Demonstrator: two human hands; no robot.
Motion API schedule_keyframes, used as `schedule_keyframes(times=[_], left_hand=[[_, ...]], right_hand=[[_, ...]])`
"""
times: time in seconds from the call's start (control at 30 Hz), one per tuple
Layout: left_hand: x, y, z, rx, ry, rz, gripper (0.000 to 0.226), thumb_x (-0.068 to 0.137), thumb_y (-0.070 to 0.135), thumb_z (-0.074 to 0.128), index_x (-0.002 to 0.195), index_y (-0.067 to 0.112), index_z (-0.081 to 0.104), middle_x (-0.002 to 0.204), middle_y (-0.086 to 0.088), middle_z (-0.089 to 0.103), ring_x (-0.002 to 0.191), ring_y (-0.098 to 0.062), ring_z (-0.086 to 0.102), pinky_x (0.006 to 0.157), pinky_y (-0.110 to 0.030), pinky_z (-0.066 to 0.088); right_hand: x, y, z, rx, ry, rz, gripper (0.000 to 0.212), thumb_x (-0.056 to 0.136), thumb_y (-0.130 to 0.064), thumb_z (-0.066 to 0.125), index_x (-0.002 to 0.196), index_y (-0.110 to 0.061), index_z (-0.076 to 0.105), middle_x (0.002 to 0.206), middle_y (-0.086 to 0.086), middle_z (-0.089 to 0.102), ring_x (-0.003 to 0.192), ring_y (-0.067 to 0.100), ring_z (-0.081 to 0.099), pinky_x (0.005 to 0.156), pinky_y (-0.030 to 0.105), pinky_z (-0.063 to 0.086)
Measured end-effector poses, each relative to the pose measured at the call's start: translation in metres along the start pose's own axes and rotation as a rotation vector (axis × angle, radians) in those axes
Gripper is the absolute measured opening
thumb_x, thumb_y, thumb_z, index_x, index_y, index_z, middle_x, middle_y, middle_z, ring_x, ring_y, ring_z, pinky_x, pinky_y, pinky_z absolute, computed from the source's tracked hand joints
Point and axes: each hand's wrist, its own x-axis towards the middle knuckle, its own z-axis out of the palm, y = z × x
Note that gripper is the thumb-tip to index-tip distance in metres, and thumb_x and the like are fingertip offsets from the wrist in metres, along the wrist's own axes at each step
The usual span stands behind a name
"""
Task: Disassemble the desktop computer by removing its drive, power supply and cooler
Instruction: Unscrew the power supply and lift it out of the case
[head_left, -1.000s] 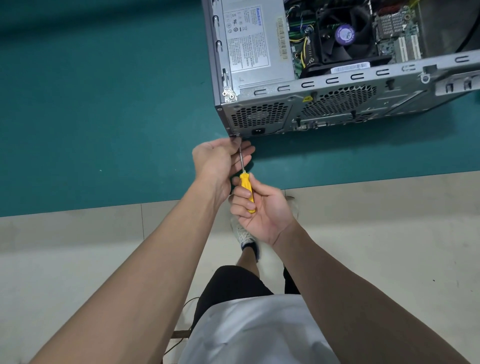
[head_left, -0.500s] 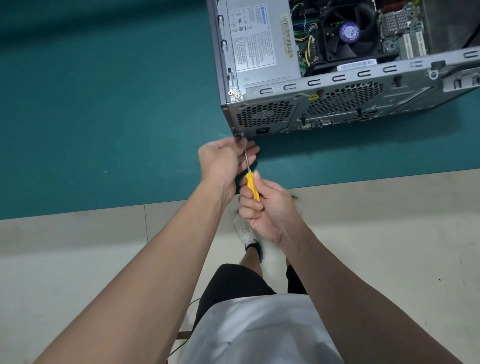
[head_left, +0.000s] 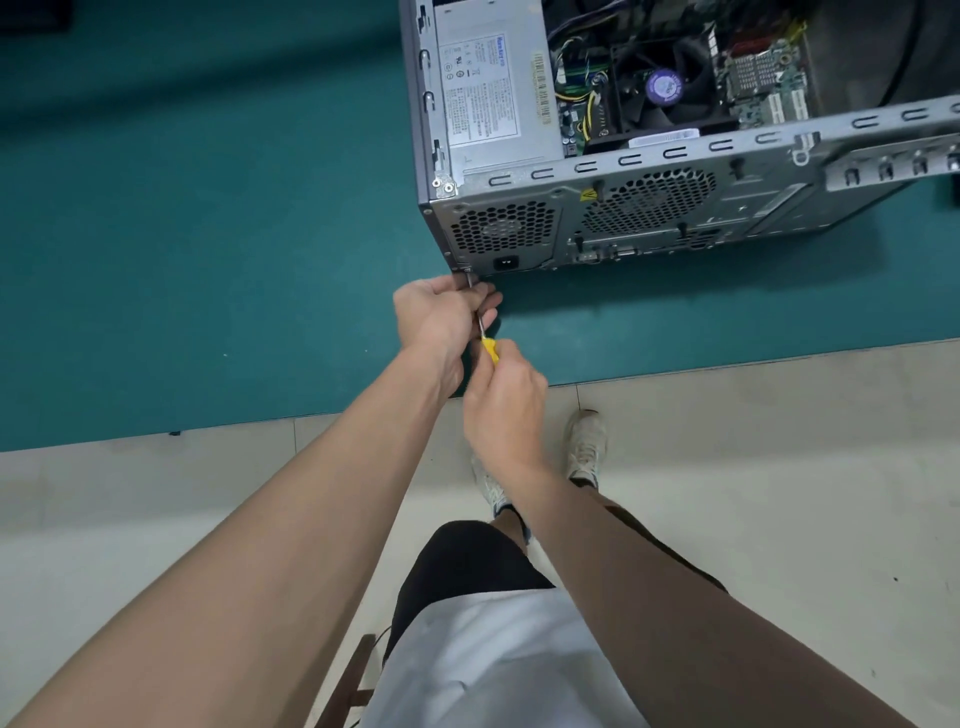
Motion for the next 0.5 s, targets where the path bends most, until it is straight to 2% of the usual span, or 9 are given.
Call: schedule_keyframes(times=[0.1,0.17,0.2,0.27,0.3,0.37,0.43,0.5], left_hand=[[0.001,0.001,0.001,0.025,0.012,0.004,0.016,0.089,-0.012,0.059,0.102,-0.007,0.065,0.094,-0.017,0.072,0.085,-0.023,0.073,0.069,-0.026,0.057],[0.0,0.004,0.001,0.037,-0.006,0.012,0.012,0.091,-0.011,0.056,0.1,-0.006,0.063,0.093,-0.018,0.071,0.084,-0.023,0.073,0.067,-0.025,0.057],[0.0,0.005,0.0,0.042,-0.02,0.014,0.011,0.093,-0.01,0.054,0.098,-0.005,0.062,0.093,-0.018,0.07,0.082,-0.023,0.072,0.066,-0.024,0.057],[0.0,0.007,-0.001,0.027,-0.055,0.006,0.012,0.095,-0.009,0.051,0.091,-0.002,0.059,0.094,-0.019,0.068,0.079,-0.023,0.07,0.065,-0.023,0.057],[0.001,0.007,-0.002,0.012,-0.078,-0.002,0.012,0.096,-0.009,0.05,0.09,-0.002,0.058,0.094,-0.019,0.068,0.078,-0.023,0.07,0.066,-0.023,0.057],[0.003,0.008,-0.005,-0.016,-0.128,-0.015,0.01,0.097,-0.008,0.048,0.098,-0.005,0.058,0.094,-0.02,0.068,0.077,-0.023,0.07,0.071,-0.026,0.058],[0.006,0.007,-0.009,-0.028,-0.172,-0.015,0.013,0.097,-0.009,0.047,0.105,-0.008,0.057,0.092,-0.019,0.068,0.076,-0.023,0.07,0.073,-0.027,0.058],[0.007,0.006,-0.012,0.03,-0.16,0.023,0.011,0.094,-0.009,0.052,0.101,-0.008,0.06,0.089,-0.018,0.068,0.074,-0.023,0.071,0.069,-0.028,0.059]], right_hand=[[-0.001,-0.006,0.001,0.03,-0.034,0.062,0.013,0.098,-0.01,0.045,0.099,0.0,0.053,0.093,0.018,0.061,0.086,0.028,0.048,0.064,0.025,0.022],[0.003,-0.009,-0.007,0.084,-0.128,0.154,0.018,0.1,-0.019,0.045,0.098,-0.005,0.056,0.096,0.016,0.064,0.087,0.029,0.055,0.07,0.031,0.036],[0.005,-0.01,-0.014,0.178,-0.208,0.236,0.022,0.101,-0.025,0.044,0.096,-0.007,0.056,0.095,0.016,0.065,0.083,0.027,0.059,0.07,0.036,0.045],[0.005,-0.007,-0.028,0.498,-0.412,0.428,0.025,0.102,-0.03,0.042,0.097,-0.009,0.054,0.093,0.015,0.064,0.07,0.023,0.064,0.061,0.035,0.051],[0.005,-0.005,-0.036,0.656,-0.506,0.509,0.022,0.103,-0.027,0.042,0.101,-0.008,0.053,0.091,0.015,0.064,0.068,0.024,0.065,0.058,0.032,0.051],[0.004,-0.003,-0.046,0.777,-0.623,0.539,0.013,0.102,-0.015,0.043,0.105,-0.004,0.051,0.088,0.016,0.065,0.068,0.026,0.068,0.054,0.028,0.051],[0.005,-0.006,-0.045,0.677,-0.608,0.466,0.007,0.1,-0.008,0.048,0.104,-0.003,0.05,0.085,0.016,0.065,0.064,0.024,0.068,0.051,0.024,0.049],[0.003,-0.01,-0.037,0.42,-0.498,0.368,0.008,0.095,-0.009,0.058,0.099,-0.007,0.051,0.077,0.013,0.068,0.06,0.021,0.069,0.05,0.023,0.048]])
